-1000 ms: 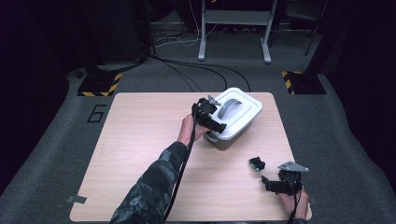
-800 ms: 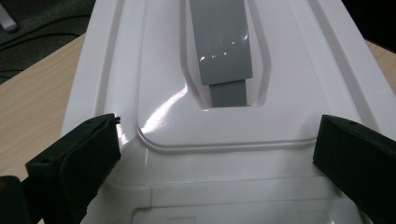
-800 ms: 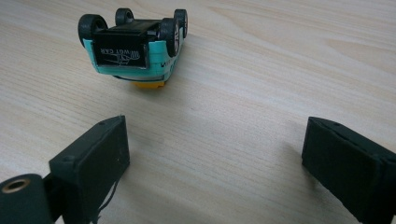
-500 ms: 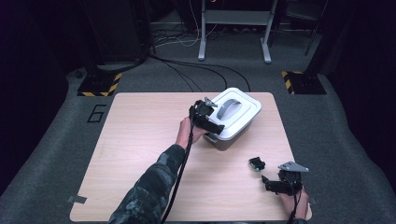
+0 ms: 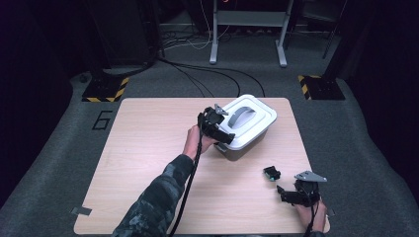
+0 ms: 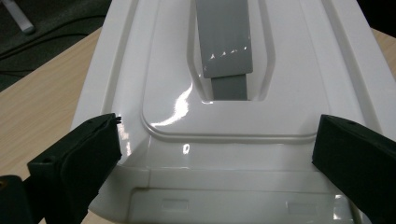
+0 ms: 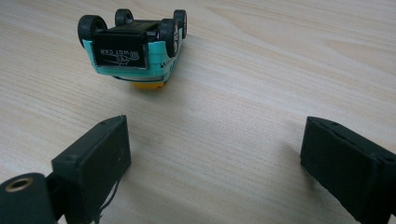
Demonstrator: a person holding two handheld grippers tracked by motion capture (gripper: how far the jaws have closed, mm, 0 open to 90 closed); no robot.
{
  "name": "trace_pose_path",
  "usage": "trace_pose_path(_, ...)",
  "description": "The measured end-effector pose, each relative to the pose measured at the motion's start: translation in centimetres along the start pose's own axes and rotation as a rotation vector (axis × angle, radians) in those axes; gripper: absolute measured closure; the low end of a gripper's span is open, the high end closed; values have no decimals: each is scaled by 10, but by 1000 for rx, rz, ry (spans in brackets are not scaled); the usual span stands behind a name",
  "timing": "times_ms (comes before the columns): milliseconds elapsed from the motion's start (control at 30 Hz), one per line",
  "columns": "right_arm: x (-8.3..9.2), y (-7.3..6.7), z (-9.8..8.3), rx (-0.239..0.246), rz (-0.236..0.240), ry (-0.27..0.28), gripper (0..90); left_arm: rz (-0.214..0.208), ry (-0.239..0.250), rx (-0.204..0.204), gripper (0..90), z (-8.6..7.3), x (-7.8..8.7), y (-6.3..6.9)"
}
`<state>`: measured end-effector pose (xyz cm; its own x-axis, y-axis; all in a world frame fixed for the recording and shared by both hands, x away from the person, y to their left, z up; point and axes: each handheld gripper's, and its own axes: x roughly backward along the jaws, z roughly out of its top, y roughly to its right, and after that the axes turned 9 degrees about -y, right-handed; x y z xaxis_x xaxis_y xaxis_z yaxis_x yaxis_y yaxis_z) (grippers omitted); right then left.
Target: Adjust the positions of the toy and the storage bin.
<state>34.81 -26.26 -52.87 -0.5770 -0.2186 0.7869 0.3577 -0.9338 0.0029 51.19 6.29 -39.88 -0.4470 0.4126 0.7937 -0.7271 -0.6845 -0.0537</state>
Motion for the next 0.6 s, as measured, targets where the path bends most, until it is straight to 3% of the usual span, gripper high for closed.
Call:
trace_pose_path(233,0,0,0,-1,1,2,83,17,17,15,17,6,0,-4)
trace_pose_path(367,0,0,0,-1,2,3,85,26,58,19,59,17,2,-4)
trace_pose_path(500,0,0,0,1,3,3,88,24,78,3,242,29,-2,2)
trace_pose_path(600,0,0,0,-1,6,2,90,48,56,-15,354,35,-10,7)
